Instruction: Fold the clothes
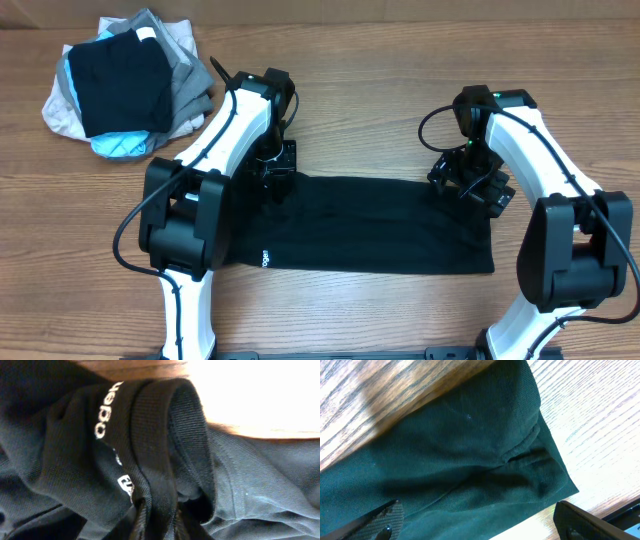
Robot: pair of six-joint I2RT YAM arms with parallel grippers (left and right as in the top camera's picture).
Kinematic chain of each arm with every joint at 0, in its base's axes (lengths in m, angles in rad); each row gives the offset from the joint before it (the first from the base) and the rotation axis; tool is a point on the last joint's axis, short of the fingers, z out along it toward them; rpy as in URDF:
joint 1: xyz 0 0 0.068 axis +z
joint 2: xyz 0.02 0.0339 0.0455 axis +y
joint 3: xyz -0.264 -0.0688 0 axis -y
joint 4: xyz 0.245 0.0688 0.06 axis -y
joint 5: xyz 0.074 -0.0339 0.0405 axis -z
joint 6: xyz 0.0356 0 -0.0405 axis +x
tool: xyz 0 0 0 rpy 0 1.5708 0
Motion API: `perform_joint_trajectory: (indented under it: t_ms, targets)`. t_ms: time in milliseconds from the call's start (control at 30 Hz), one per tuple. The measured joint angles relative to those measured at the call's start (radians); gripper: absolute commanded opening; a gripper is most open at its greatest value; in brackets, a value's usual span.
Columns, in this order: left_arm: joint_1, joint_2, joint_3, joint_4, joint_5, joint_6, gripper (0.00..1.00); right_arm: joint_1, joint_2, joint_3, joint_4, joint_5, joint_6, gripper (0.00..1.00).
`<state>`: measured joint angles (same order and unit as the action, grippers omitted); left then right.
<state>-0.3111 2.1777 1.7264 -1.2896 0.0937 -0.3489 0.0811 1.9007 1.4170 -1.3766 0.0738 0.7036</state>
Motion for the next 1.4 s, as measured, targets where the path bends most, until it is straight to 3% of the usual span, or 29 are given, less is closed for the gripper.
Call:
perform_joint_trajectory:
  t_ms: [433, 633, 1000, 1400]
  targets:
    - [0.006, -0.011, 0.000, -0.164, -0.117, -0.047, 0.04, 0.000, 0.000, 0.000, 0.000, 0.000, 0.000, 1.00]
    - [0.029, -0.089, 0.000, -0.235, -0.219, -0.107, 0.04, 0.000, 0.000, 0.000, 0.000, -0.007, 0.002, 1.00]
    - [0.083, -0.175, -0.008, -0.394, -0.263, -0.124, 0.04, 0.000, 0.000, 0.000, -0.003, -0.007, 0.003, 1.00]
    - [0.083, -0.175, -0.227, -0.394, -0.287, -0.124, 0.14, 0.000, 0.000, 0.000, -0.014, -0.010, 0.003, 1.00]
